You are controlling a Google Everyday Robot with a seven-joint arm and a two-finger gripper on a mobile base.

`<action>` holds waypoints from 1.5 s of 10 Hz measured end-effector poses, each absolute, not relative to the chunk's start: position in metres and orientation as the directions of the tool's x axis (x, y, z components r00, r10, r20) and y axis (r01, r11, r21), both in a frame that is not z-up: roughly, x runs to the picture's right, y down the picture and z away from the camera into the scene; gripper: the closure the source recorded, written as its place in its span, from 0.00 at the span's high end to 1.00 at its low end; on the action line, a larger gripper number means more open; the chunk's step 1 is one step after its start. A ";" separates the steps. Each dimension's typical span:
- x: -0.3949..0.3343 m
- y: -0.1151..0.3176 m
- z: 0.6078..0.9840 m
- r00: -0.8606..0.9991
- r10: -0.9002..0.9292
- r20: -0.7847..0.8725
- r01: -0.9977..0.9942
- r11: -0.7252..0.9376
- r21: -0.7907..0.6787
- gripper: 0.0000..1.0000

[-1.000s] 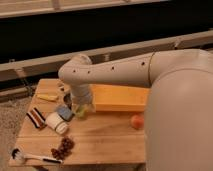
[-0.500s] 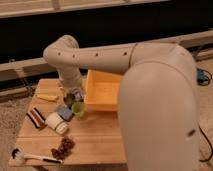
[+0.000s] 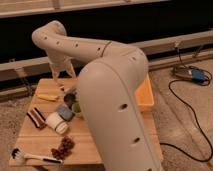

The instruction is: Place towel in tray

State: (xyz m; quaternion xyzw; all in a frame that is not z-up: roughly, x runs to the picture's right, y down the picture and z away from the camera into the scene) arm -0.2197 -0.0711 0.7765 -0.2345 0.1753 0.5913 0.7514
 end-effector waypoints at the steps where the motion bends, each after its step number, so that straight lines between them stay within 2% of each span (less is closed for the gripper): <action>1: -0.219 -0.069 0.795 0.241 0.800 -0.550 -0.971 0.197 -0.138 0.65; 7: -0.215 -0.012 0.861 0.244 0.762 -0.600 -0.969 0.207 -0.131 0.65; 11: -0.223 -0.014 0.884 0.207 0.766 -0.609 -0.978 0.157 -0.135 0.65; 15: -0.215 -0.020 0.913 0.111 0.785 -0.609 -0.994 0.094 -0.060 0.65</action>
